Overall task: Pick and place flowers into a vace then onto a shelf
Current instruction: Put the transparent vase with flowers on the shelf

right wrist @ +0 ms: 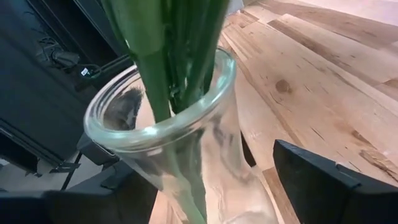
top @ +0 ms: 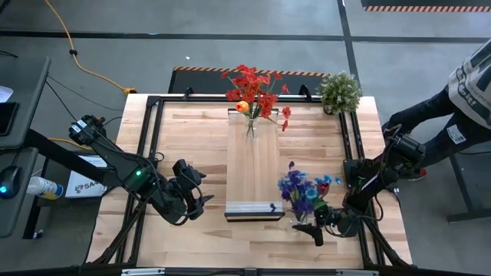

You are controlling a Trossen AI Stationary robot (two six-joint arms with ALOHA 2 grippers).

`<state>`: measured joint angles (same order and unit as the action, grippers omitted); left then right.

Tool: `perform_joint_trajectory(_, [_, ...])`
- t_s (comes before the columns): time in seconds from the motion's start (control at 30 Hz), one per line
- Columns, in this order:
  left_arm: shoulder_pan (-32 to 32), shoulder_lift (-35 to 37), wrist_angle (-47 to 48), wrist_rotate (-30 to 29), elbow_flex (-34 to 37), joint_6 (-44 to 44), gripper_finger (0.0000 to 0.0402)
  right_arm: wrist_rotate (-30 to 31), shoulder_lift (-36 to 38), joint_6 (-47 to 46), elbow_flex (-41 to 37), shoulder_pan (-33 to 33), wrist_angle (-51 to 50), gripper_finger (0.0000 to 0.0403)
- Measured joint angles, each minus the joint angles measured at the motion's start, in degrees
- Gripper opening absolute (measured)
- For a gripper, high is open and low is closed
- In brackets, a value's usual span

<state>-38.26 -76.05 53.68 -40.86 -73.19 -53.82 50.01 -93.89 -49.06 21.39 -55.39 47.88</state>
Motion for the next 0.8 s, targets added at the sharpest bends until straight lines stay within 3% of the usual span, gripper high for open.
perform_joint_trajectory(0.53, [0.0, 0.0, 0.0, 0.0, 0.0, 0.0, 0.0386, 3.5, 0.0, 0.5, 0.0, -0.3, 0.1, 0.0172])
perform_joint_trajectory(0.8, [0.0, 0.0, 0.0, 0.0, 0.0, 0.0, 0.0385, 7.2, 0.0, 0.7, 0.0, -1.5, 0.0, 0.0168])
